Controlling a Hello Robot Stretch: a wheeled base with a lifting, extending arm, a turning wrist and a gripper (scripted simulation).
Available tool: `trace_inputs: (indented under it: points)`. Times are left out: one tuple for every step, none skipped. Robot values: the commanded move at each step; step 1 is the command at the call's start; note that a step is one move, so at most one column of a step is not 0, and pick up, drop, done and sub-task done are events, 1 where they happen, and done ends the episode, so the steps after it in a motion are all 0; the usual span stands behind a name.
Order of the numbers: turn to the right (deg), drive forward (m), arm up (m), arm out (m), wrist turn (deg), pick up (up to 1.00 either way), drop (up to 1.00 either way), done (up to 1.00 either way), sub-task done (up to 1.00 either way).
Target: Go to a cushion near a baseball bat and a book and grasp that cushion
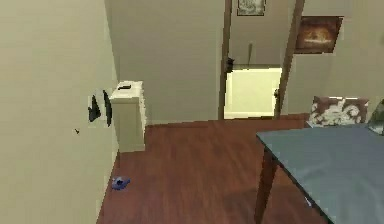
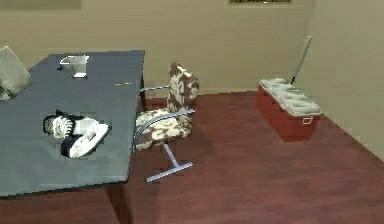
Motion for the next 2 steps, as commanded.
trace_inputs:
  points:
    - [0.0, 1.0, 0.0, 0.0, 0.0, 0.0, 0.0, 0.0, 0.0]
    - [3.0, 0.0, 0.0, 0.0, 0.0, 0.0, 0.0, 0.0, 0.0]
